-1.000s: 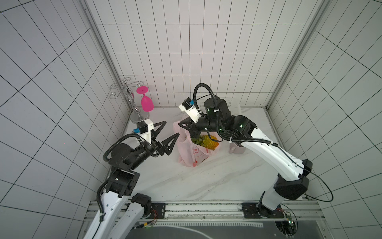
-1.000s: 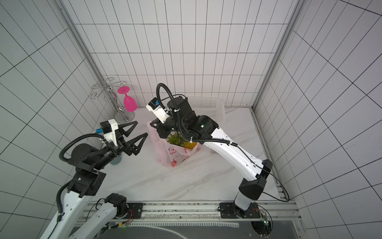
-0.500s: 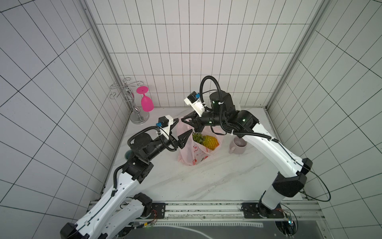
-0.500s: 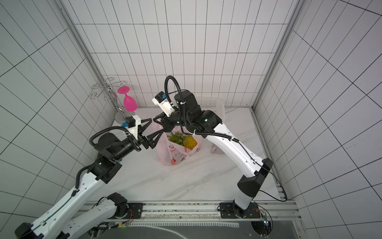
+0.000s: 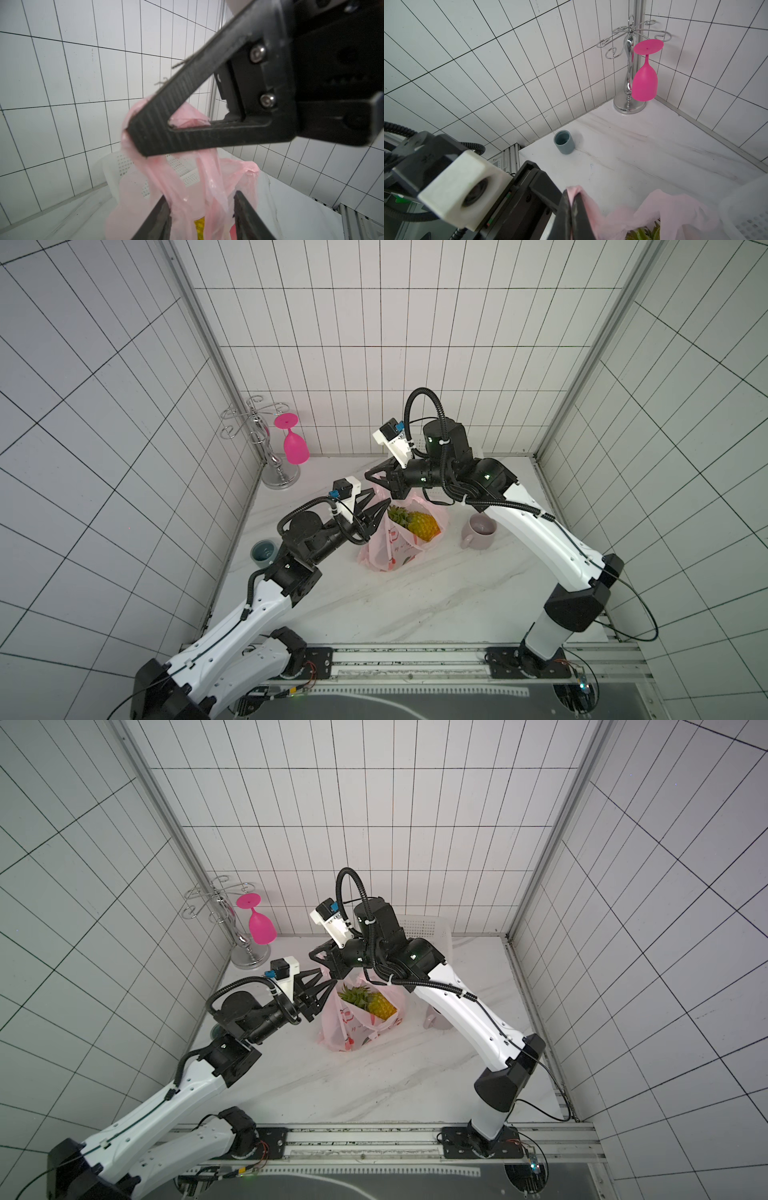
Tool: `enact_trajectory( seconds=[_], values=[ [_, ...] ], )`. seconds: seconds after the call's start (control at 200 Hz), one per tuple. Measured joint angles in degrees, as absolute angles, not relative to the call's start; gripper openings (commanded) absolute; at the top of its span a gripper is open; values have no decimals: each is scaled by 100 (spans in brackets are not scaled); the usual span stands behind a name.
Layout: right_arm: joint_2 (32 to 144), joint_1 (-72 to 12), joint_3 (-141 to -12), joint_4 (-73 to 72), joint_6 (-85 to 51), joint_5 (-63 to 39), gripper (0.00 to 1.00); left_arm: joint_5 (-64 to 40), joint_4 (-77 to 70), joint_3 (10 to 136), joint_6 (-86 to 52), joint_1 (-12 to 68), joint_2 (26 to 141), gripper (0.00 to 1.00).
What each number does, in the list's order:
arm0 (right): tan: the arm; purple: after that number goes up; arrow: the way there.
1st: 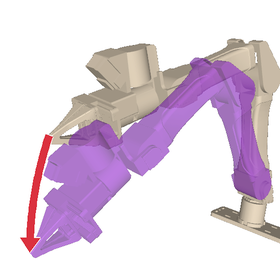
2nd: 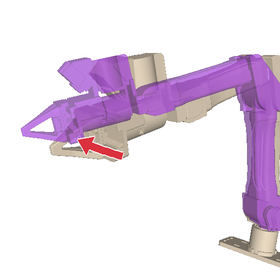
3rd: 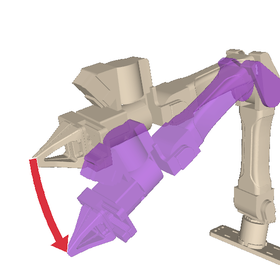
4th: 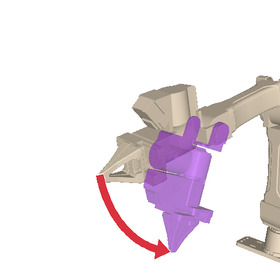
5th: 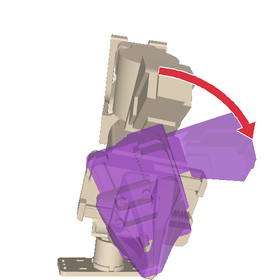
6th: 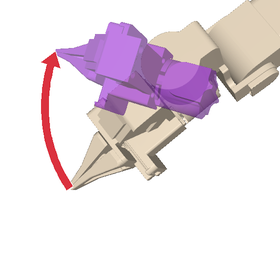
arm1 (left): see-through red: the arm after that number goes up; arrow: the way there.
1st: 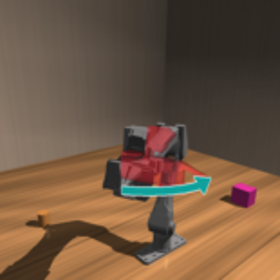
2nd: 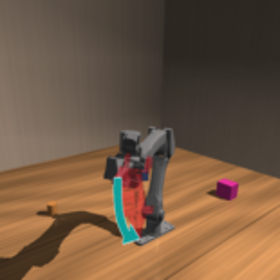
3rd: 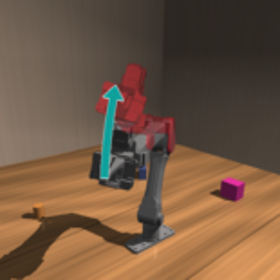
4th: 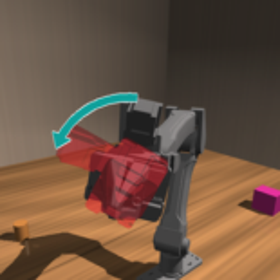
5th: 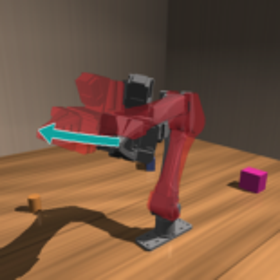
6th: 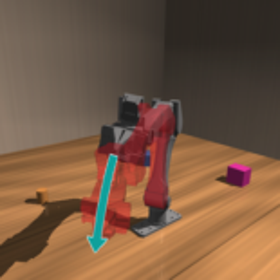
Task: Place the pineapple into a plastic bag & tie a knot
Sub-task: Cross the plastic bag at the center of the board.
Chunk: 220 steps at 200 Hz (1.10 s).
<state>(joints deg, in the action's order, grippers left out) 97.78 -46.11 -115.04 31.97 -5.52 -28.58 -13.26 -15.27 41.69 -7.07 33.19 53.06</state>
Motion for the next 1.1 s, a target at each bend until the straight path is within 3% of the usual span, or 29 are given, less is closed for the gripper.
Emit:
enact_trajectory(
  seconds=[0.18, 0.375, 0.6, 0.675, 0.885, 1.099],
  values=[
    [9778, -4611, -11502, 3118, -561, -3011, 0, -543, -1507, 3959, -401, 3334, 5186, 80],
    [9767, -4611, -11493, 3105, -561, -3159, 0, 40, -1441, 3837, -73, 3315, 4934, 86],
    [9758, -4611, -11491, 3109, -556, -3225, 0, -408, -1347, 4101, 180, 3291, 5207, 86],
    [9756, -4609, -11491, 3109, -556, -3234, 0, -668, -1341, 4219, 178, 3291, 5345, 81],
    [9756, -4532, -11491, 3105, -620, -3210, 0, -1135, -1286, 4294, -69, 3301, 5481, 57],
    [9708, -4462, -11443, 3039, -816, -2926, 0, -1140, -1542, 4117, -405, 3332, 5478, 52]
  ],
)
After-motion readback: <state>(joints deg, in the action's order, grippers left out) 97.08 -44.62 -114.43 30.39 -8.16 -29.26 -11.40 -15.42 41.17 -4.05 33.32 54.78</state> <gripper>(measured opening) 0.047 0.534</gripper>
